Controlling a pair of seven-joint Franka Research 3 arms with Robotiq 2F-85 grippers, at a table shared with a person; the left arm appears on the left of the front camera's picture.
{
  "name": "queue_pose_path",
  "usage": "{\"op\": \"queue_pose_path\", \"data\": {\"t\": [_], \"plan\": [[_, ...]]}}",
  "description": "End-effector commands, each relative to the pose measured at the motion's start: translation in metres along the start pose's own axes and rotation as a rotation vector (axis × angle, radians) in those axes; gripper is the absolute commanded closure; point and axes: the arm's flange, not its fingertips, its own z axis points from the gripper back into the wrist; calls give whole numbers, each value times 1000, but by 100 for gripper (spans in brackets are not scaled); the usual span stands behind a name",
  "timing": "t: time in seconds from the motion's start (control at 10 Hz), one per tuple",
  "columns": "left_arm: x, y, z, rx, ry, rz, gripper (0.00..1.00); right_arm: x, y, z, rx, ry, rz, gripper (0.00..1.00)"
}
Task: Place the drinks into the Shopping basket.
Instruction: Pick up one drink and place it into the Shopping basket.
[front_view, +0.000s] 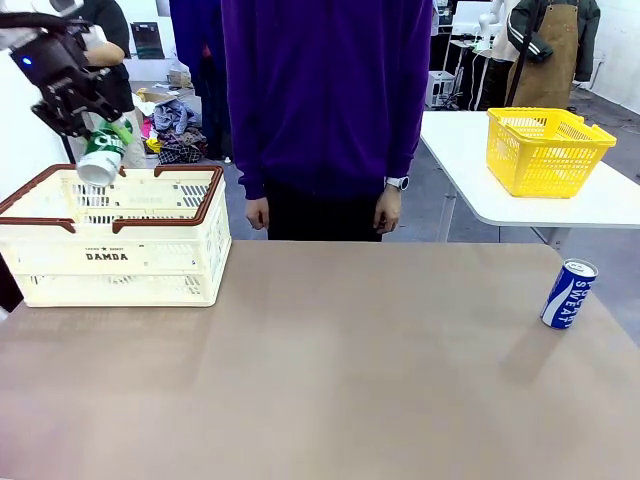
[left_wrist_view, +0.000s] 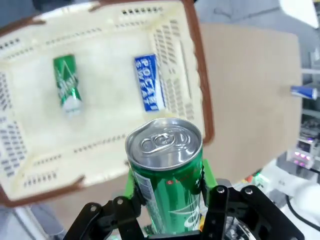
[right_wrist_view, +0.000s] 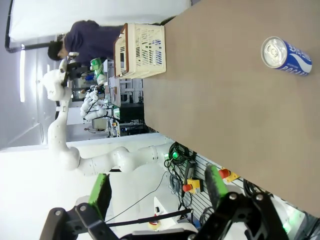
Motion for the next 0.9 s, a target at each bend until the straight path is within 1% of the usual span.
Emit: {"op": "queue_pose_path", "data": {"t": [0.0, 0.1, 0.4, 0.5, 0.6, 0.8], "plan": [[39, 11, -25, -7, -6, 35, 100, -1, 2, -2, 4, 2, 7, 0], [52, 18, -43, -7, 29, 51, 100, -1, 2, -2, 4, 2, 7, 0], [64, 24, -88, 0, 120, 72, 100, -1, 2, -2, 4, 2, 7, 0], [66, 27, -101, -5, 129, 73, 100, -1, 2, -2, 4, 2, 7, 0], [67, 29, -116, 30, 108, 70, 100, -1, 2, -2, 4, 2, 7, 0], [65, 29, -142, 110, 121, 51, 100, -1, 2, -2, 4, 2, 7, 0]]}}
